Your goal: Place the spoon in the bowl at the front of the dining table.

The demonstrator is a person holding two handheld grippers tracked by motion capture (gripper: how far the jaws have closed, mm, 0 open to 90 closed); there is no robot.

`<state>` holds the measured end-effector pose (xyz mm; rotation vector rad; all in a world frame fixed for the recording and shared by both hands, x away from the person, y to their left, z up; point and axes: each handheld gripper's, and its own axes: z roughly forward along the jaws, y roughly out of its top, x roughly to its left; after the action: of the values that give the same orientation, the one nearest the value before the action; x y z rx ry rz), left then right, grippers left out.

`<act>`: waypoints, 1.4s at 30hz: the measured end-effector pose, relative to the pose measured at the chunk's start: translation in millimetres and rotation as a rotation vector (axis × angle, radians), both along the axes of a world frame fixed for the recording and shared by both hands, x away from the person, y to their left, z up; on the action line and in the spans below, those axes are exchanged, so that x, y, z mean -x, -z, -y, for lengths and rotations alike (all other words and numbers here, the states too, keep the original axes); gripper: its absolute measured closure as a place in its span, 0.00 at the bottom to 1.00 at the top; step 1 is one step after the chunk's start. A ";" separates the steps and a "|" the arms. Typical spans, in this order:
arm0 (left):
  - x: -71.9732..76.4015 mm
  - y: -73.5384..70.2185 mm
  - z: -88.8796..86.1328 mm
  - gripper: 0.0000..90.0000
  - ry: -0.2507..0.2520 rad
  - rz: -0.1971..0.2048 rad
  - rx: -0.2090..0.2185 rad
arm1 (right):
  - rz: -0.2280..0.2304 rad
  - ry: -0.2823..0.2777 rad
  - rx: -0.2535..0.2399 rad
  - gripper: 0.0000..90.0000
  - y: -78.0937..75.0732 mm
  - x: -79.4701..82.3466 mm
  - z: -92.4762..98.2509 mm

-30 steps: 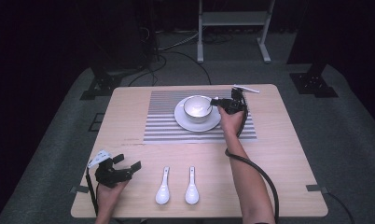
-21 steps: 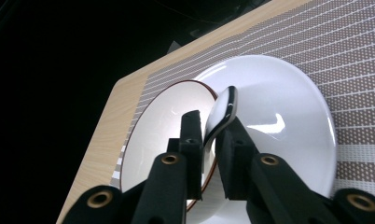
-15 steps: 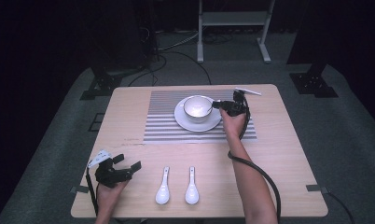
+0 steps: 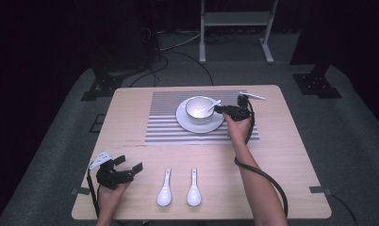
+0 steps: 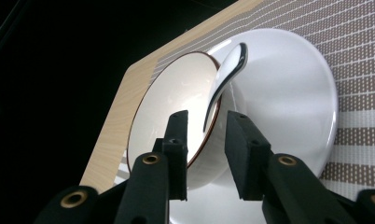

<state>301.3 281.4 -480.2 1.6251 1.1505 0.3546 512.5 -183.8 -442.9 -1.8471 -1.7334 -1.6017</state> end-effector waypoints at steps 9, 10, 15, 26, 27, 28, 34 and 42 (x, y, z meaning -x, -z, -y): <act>0.0 0.0 0.3 0.00 -0.001 0.000 -0.003 | 0.017 -0.046 -0.022 0.65 1.4 12.4 6.6; -0.1 0.0 0.4 0.00 -0.001 0.000 -0.003 | 0.021 -0.057 -0.031 0.63 1.9 15.9 9.1; -0.1 0.0 0.7 0.00 -0.004 -0.001 -0.005 | 0.026 -0.098 -0.034 0.56 3.2 24.4 12.3; -0.3 0.0 0.8 0.00 -0.006 -0.003 -0.005 | 0.027 -0.170 -0.027 0.48 8.5 44.1 15.3; -0.3 0.0 0.9 0.00 -0.006 -0.002 -0.006 | 0.025 -0.177 -0.031 0.47 8.8 45.9 15.3; -0.3 0.0 0.9 0.00 -0.006 -0.002 -0.006 | 0.023 -0.186 -0.032 0.46 9.3 47.6 15.0; -0.5 0.0 1.0 0.00 -0.005 -0.005 -0.008 | 0.012 -0.220 -0.030 0.42 12.3 57.6 13.6; -0.4 -0.1 1.1 0.00 -0.003 -0.004 -0.008 | 0.006 -0.256 -0.017 0.38 15.7 70.3 12.9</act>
<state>301.7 280.3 -480.1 1.6320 1.1565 0.3585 442.2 -196.7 -458.6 -1.5397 -1.8638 -1.5182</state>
